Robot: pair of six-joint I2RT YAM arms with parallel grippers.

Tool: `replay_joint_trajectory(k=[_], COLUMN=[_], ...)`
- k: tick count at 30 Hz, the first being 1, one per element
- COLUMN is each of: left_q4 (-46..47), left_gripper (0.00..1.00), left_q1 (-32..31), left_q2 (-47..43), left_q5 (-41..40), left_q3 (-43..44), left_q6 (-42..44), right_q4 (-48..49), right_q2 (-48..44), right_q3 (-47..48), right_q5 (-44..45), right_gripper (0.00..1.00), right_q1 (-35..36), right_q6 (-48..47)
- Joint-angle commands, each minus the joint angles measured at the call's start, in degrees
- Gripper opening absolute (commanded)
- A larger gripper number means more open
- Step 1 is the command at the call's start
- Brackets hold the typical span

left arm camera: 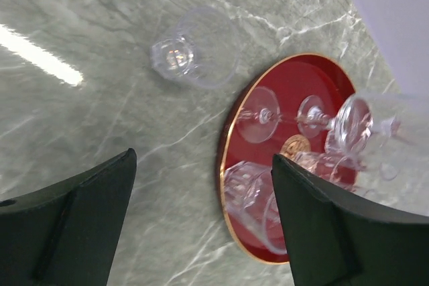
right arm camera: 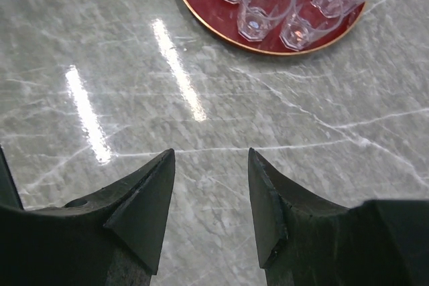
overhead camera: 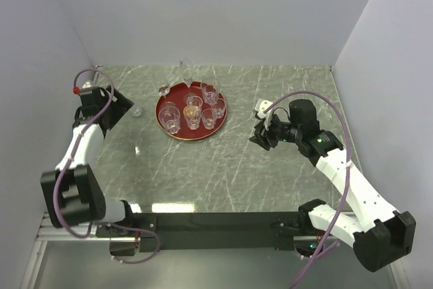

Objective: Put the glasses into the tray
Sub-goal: Grab a glass with a robot arm

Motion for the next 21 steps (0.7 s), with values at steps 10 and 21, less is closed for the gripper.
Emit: replay_joint_trajectory(k=[10,21], left_q4=[-3.9,-5.2], left_gripper=[0.66,0.45], left_q1=[0.7,0.7], left_q2=[18.9,28.0], left_q5=[-0.3,-2.9], left_q3=[14.9,20.9], left_q6=[-6.7,-5.3], right_q4=[2.8,2.7], right_q2=[-2.1,-1.8], right_q3=[-0.2,-0.2], right_q5=[-3.7,-3.8], right_gripper=[0.55,0.55], right_q1=[-1.0,-2.2], right_q6=[0.7,0.7])
